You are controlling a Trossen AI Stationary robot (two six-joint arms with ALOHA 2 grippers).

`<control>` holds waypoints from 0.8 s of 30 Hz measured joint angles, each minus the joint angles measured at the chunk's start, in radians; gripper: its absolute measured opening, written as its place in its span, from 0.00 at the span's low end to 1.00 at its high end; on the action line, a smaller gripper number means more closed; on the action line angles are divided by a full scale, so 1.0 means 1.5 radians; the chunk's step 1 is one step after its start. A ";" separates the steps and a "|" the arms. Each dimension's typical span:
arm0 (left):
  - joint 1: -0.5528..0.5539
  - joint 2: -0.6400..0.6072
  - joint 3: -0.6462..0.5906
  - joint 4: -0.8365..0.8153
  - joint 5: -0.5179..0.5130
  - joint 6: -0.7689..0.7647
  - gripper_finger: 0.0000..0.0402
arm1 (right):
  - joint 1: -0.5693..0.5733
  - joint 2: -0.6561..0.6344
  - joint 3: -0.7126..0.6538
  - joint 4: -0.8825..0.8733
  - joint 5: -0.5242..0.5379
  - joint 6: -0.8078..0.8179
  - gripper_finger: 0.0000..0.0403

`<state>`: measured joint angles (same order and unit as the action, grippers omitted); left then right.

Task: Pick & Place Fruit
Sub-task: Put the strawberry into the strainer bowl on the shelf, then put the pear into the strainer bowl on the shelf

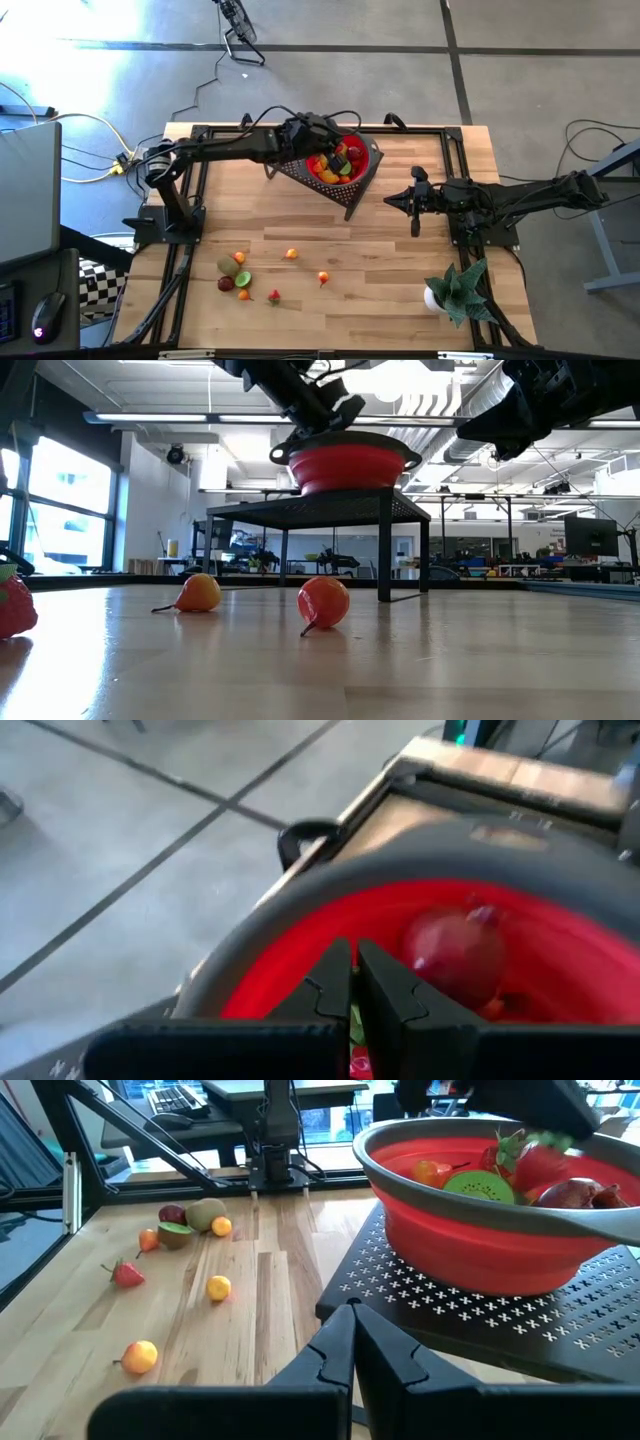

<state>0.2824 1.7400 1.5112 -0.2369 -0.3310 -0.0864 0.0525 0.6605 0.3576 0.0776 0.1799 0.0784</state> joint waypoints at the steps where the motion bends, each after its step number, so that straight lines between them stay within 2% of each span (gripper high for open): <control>1: 0.000 0.000 -0.001 -0.005 -0.001 0.000 0.01 | 0.000 0.000 0.000 0.000 0.000 0.000 0.01; 6: 0.000 -0.001 0.000 0.000 -0.003 0.000 0.01 | 0.000 0.000 0.000 0.000 0.000 0.000 0.01; 12: 0.000 -0.001 0.000 -0.004 -0.002 0.004 0.08 | 0.000 0.000 0.000 0.000 0.000 0.000 0.01; 21: 0.000 -0.001 0.000 0.003 -0.002 0.003 0.25 | 0.000 0.000 0.000 0.000 0.000 0.000 0.01; 24: 0.000 -0.001 0.016 -0.008 -0.002 0.012 0.29 | 0.000 0.000 0.000 0.000 0.000 0.000 0.01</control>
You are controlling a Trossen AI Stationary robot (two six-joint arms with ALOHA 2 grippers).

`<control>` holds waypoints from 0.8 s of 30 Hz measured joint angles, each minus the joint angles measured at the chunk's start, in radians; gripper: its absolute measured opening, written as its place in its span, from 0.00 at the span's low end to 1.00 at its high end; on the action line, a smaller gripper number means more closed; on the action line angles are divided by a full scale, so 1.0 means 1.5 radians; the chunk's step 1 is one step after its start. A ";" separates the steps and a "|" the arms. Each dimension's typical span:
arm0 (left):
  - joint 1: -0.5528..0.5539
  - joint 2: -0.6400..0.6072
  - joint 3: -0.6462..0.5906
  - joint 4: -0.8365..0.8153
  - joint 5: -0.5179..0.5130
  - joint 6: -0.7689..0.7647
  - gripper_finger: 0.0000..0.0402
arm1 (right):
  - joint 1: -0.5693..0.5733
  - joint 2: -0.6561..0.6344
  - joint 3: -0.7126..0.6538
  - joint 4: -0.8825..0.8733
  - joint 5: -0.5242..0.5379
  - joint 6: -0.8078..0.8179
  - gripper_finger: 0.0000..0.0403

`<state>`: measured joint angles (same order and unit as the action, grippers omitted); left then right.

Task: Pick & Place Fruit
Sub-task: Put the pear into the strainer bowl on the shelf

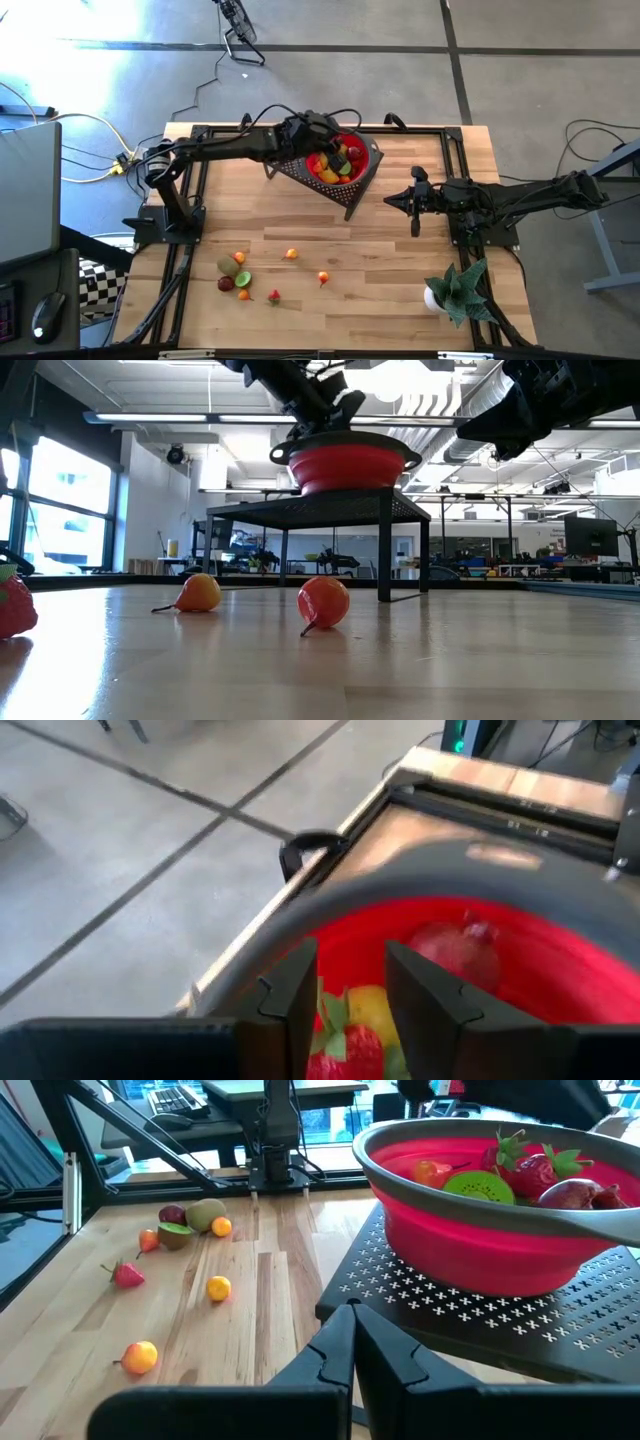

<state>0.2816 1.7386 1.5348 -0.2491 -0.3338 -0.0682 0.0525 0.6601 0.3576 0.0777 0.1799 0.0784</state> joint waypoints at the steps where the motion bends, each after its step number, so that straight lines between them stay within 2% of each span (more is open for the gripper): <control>1: 0.000 -0.002 0.009 -0.005 0.000 0.004 0.29 | 0.000 0.000 0.000 0.000 0.000 0.000 0.01; 7: 0.000 -0.011 0.065 -0.112 0.026 0.031 0.27 | 0.000 0.000 0.000 0.000 0.000 0.000 0.01; 14: -0.030 -0.034 0.068 -0.126 0.109 0.061 0.16 | 0.000 0.000 0.000 -0.003 0.000 0.000 0.01; 20: -0.074 -0.100 0.032 -0.133 0.118 0.092 0.03 | 0.000 0.000 0.000 -0.015 0.000 0.000 0.01; 24: -0.108 -0.159 -0.023 -0.131 0.118 0.094 0.01 | 0.000 0.000 0.000 -0.015 -0.001 0.000 0.01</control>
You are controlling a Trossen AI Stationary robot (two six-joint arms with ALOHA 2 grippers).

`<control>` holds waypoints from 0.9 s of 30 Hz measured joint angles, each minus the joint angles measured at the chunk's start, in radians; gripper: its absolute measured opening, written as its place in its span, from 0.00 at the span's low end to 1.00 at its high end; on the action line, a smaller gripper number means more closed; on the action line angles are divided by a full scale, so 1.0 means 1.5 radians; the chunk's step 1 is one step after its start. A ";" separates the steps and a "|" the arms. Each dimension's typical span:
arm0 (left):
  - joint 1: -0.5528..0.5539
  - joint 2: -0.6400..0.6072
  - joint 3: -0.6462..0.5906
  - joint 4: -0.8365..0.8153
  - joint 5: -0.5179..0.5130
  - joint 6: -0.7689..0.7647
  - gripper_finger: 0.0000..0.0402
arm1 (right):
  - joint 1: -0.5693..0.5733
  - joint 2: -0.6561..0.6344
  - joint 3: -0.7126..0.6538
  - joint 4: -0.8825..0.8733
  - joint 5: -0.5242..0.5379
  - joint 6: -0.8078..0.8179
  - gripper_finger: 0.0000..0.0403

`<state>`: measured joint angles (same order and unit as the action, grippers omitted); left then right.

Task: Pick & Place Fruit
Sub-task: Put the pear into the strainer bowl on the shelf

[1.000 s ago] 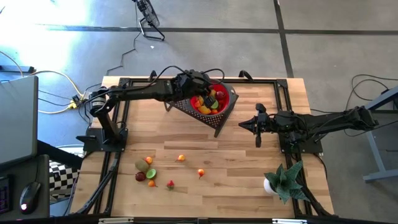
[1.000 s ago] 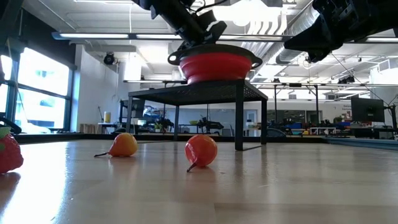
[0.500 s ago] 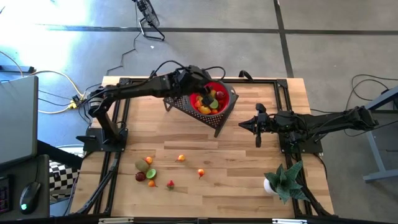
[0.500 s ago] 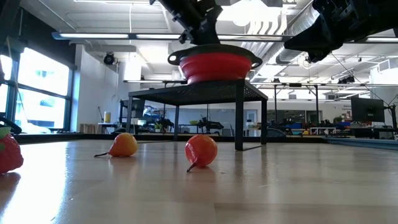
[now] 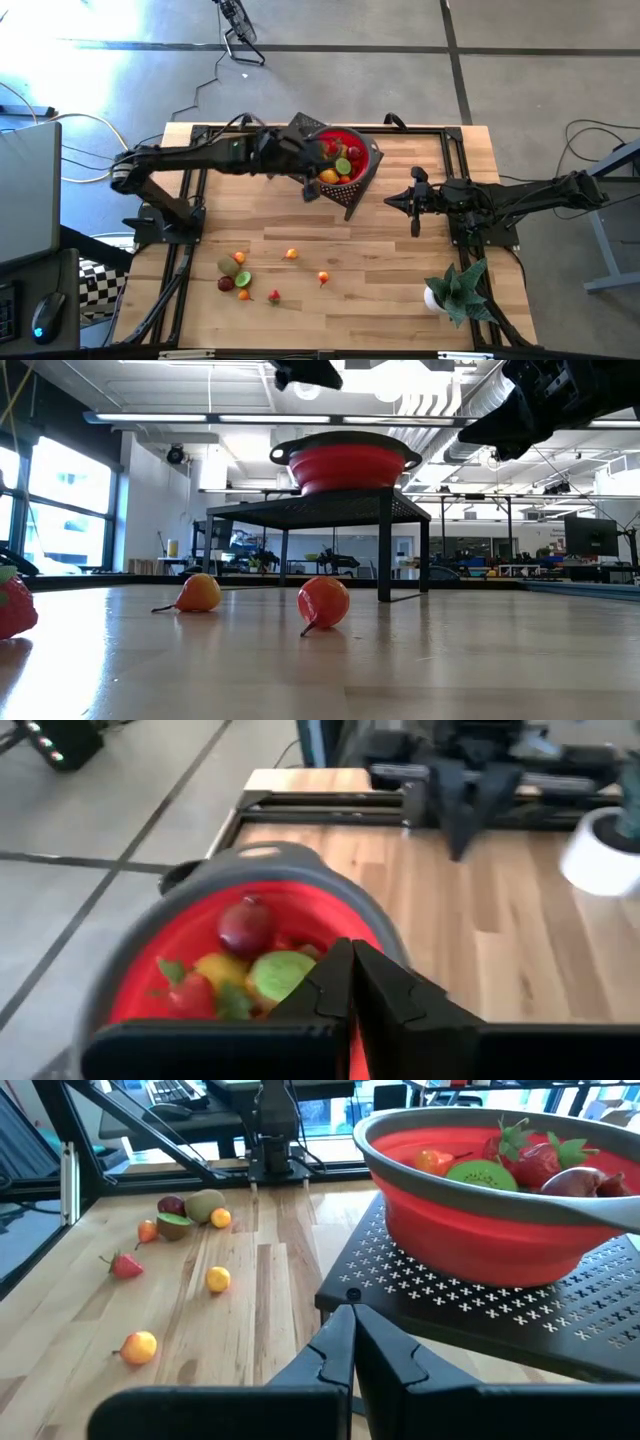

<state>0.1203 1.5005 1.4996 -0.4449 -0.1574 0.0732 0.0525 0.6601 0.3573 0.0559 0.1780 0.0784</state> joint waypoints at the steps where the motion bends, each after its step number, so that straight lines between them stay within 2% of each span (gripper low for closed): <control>1: -0.012 -0.011 -0.013 0.004 0.000 -0.002 0.02 | 0.000 0.000 0.000 0.000 0.000 0.000 0.01; 7: -0.076 -0.079 -0.115 -0.003 -0.009 -0.064 0.02 | 0.000 0.000 0.000 0.001 -0.001 0.003 0.01; 12: -0.134 -0.104 -0.173 -0.029 -0.024 -0.143 0.02 | 0.000 0.000 0.000 0.006 -0.001 0.003 0.01; 21: -0.251 -0.111 -0.196 -0.199 -0.149 -0.342 0.02 | 0.000 0.000 0.000 0.010 -0.001 0.005 0.01; 27: -0.328 -0.111 -0.196 -0.234 -0.205 -0.401 0.02 | 0.000 0.000 0.000 0.010 -0.001 0.005 0.01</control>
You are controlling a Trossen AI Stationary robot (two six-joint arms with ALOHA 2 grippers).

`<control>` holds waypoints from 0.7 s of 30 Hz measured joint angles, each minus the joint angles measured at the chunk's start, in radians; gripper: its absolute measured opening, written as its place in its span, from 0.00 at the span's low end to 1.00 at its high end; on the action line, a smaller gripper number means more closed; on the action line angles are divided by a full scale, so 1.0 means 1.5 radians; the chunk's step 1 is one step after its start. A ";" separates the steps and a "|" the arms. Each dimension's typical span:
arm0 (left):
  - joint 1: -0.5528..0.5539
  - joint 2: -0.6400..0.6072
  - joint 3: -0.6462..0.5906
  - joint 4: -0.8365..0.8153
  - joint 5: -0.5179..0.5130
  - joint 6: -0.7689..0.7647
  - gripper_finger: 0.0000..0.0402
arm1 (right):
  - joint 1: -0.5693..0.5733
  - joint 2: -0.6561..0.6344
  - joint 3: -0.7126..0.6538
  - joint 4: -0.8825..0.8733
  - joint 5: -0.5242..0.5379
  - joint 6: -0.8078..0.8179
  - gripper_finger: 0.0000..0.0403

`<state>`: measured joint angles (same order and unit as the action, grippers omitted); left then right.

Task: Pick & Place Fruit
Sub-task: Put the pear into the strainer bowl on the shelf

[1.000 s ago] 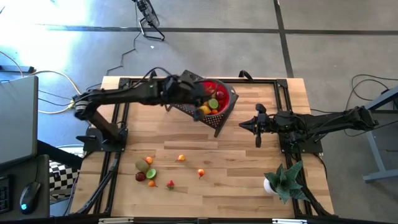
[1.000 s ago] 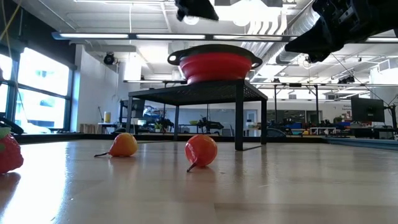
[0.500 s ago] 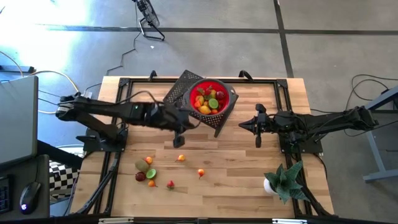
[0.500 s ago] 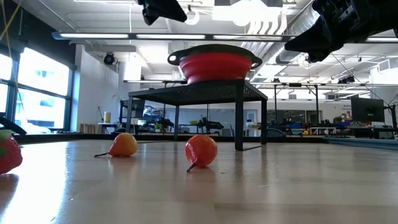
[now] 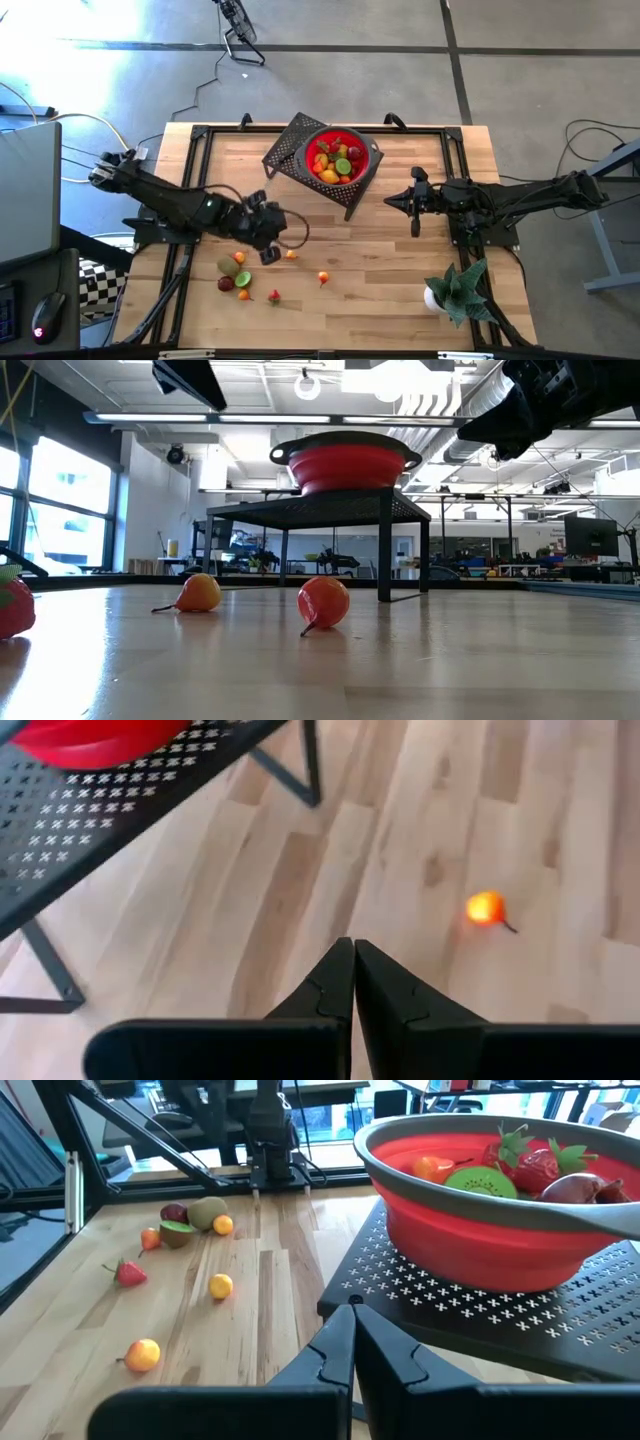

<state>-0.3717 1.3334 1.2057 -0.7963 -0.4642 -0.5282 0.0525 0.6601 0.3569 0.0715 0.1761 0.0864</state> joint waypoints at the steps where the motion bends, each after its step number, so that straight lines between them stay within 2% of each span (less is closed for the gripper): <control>1: -0.011 0.000 0.000 0.000 -0.008 0.000 0.02 | 0.000 0.000 0.000 0.000 0.000 0.000 0.01; 7: -0.051 0.000 0.000 -0.026 -0.027 -0.035 0.02 | 0.000 0.000 0.000 0.000 0.000 0.000 0.01; 17: -0.049 0.000 0.000 -0.030 0.016 -0.063 0.02 | 0.000 0.000 0.000 0.000 0.000 0.000 0.01; 21: -0.039 0.000 0.001 -0.032 0.042 -0.097 0.10 | 0.000 0.000 0.000 0.000 0.000 0.000 0.01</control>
<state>-0.4305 1.3334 1.2068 -0.8440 -0.4012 -0.6737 0.0525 0.6601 0.3569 0.0712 0.1761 0.0868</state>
